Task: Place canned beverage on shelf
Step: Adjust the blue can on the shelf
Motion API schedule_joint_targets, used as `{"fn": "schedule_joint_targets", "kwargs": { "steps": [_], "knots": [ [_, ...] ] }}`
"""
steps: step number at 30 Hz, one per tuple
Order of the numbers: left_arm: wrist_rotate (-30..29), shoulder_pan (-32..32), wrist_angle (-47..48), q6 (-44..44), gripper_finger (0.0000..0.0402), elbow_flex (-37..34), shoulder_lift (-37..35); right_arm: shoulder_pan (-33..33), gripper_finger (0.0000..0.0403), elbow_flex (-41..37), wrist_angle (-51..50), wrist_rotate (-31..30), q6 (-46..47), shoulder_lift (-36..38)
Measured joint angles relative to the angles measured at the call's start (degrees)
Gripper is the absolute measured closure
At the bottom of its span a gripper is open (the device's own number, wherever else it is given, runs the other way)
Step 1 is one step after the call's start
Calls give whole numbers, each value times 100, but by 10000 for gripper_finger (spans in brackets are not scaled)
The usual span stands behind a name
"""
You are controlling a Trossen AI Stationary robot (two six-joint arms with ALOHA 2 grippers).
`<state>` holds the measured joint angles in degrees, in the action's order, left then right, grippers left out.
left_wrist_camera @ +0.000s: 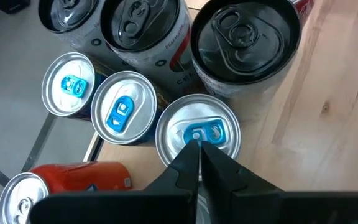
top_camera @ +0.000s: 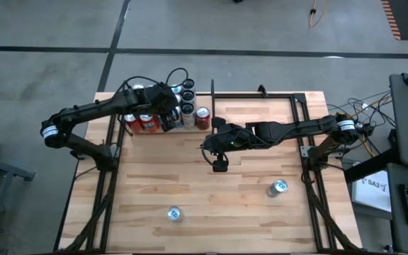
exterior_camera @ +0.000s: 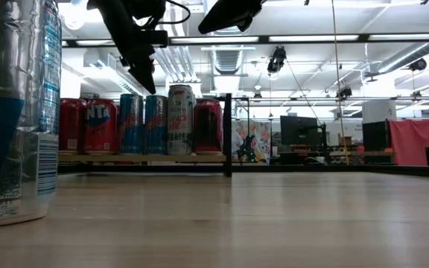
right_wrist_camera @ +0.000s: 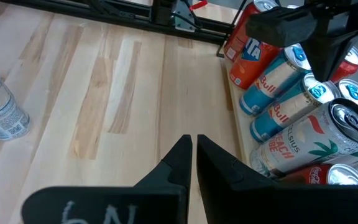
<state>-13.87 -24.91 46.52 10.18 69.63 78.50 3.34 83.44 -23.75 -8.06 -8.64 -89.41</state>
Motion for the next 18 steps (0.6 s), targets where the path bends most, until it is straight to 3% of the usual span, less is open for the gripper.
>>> {"fn": "schedule_joint_targets", "kwargs": {
  "steps": [7,18],
  "knots": [
    [273,4,42,-55,402,0,0,-1,390,0,0,1,2,0],
    [110,22,-165,-124,402,-2,4,0,390,2,0,1,4,0]
  ]
}}
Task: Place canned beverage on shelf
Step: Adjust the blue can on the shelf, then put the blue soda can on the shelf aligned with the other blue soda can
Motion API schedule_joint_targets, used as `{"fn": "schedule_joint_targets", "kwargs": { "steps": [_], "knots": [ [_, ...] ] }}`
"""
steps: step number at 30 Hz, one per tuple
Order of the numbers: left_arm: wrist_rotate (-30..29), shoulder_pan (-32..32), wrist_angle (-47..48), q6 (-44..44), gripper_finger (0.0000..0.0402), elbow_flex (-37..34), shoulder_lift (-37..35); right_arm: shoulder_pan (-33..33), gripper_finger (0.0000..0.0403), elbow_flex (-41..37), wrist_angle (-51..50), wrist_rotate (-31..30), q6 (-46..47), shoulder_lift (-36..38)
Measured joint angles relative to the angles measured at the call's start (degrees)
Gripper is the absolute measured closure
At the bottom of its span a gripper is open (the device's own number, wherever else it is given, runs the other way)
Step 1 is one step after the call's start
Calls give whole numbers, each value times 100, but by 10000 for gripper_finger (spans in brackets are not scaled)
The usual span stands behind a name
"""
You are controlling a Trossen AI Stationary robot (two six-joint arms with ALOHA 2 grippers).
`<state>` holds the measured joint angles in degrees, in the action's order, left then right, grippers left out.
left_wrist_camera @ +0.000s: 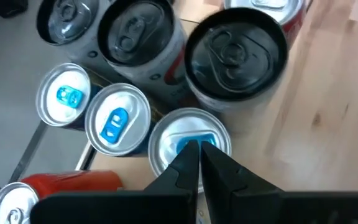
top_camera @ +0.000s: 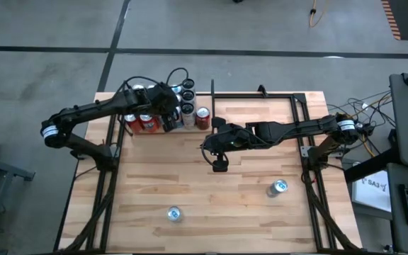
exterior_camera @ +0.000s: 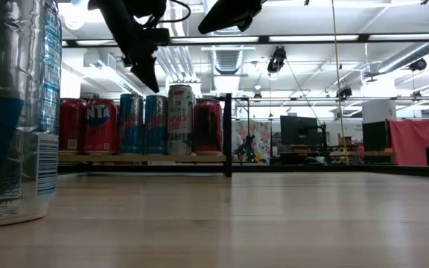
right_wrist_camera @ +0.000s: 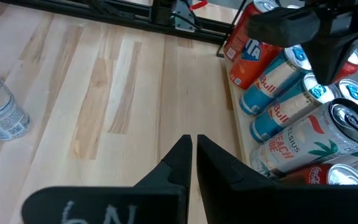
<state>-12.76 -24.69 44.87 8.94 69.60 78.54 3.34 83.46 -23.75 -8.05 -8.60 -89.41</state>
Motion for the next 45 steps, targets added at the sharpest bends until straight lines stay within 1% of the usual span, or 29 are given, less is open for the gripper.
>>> {"fn": "schedule_joint_targets", "kwargs": {
  "steps": [7,17,23,34,45],
  "knots": [
    [-22,2,-30,-1,402,0,54,0,390,-13,0,0,11,0],
    [-15,29,181,-153,402,0,103,2,390,-28,-2,0,48,0],
    [193,47,268,-178,402,-2,101,1,390,-28,0,0,50,0],
    [235,218,307,-176,402,11,98,1,390,-28,1,0,66,0],
    [175,227,471,-195,402,263,92,1,390,-28,2,0,66,0]
  ]
}}
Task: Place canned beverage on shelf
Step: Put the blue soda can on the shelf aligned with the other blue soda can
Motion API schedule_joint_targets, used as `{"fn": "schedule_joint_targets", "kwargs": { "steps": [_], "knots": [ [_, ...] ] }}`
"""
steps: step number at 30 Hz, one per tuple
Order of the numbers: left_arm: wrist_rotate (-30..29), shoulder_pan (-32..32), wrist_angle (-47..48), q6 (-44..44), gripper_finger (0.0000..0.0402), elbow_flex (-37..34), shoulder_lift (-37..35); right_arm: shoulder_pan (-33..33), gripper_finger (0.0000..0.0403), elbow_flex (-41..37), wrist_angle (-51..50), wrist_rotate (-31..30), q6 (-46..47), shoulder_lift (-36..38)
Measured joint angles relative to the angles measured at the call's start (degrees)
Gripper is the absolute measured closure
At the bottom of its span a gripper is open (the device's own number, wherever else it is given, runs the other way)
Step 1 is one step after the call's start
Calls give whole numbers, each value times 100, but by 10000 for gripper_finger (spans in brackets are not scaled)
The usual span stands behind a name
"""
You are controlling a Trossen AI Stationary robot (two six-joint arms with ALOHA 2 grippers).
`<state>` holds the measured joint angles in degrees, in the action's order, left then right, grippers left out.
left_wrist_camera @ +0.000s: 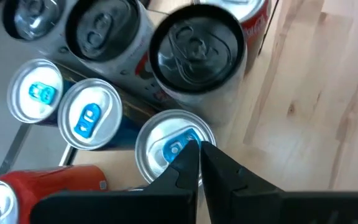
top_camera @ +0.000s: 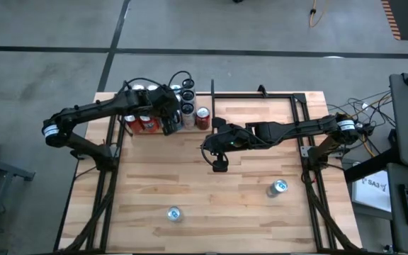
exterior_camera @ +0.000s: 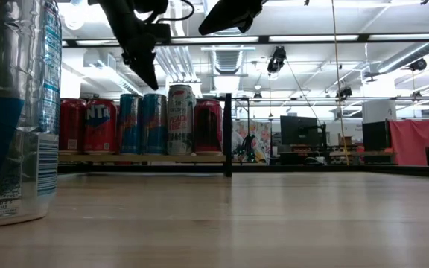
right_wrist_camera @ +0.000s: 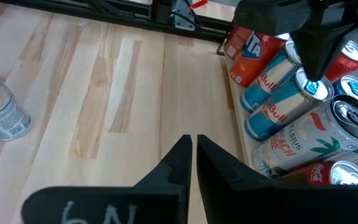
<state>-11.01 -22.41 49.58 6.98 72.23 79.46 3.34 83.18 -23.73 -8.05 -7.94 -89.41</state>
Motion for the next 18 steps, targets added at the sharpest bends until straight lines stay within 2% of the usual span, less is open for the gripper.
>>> {"fn": "schedule_joint_targets", "kwargs": {
  "steps": [9,15,18],
  "knots": [
    [-71,0,230,116,402,115,-89,1,390,0,-2,0,0,0],
    [-779,-1,624,132,402,115,-228,0,390,-15,-7,0,-2,0],
    [-762,14,609,78,402,115,-337,1,390,-22,-5,0,-13,0]
  ]
}}
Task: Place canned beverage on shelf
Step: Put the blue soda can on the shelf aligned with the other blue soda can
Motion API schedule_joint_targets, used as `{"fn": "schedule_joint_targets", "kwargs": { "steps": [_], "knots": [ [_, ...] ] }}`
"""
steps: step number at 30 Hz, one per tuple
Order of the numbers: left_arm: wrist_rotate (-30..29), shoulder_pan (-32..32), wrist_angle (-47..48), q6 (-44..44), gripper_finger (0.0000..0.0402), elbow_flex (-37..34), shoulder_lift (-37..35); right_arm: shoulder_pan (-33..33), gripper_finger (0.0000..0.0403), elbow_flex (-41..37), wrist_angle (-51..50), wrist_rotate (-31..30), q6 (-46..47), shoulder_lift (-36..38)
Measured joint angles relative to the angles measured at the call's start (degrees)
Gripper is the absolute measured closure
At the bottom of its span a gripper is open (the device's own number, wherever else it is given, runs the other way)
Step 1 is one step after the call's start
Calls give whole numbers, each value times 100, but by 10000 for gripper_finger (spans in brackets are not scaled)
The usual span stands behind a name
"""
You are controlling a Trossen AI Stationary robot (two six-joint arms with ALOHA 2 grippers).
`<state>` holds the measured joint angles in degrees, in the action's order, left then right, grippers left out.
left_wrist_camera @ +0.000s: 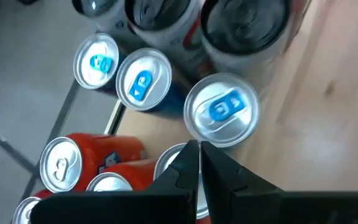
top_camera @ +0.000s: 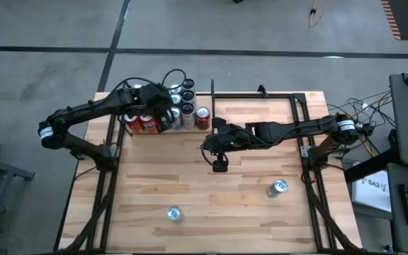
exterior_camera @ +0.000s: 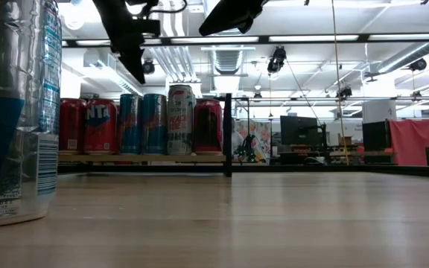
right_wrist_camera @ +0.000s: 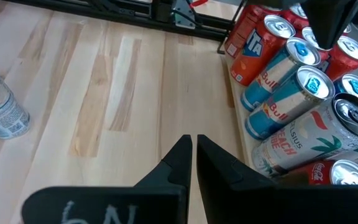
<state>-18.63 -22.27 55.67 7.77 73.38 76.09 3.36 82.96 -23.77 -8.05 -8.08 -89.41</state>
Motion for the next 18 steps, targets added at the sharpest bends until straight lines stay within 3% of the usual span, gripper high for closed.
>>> {"fn": "schedule_joint_targets", "kwargs": {
  "steps": [4,10,18],
  "knots": [
    [104,224,-86,-466,402,-13,-240,-2,390,0,-2,0,7,0],
    [115,1146,-919,-834,402,-475,-763,-1,390,-4,-2,-1,55,0],
    [-42,2429,-2171,-1002,402,-1174,-1274,0,390,-4,-639,12,1091,0]
  ]
}}
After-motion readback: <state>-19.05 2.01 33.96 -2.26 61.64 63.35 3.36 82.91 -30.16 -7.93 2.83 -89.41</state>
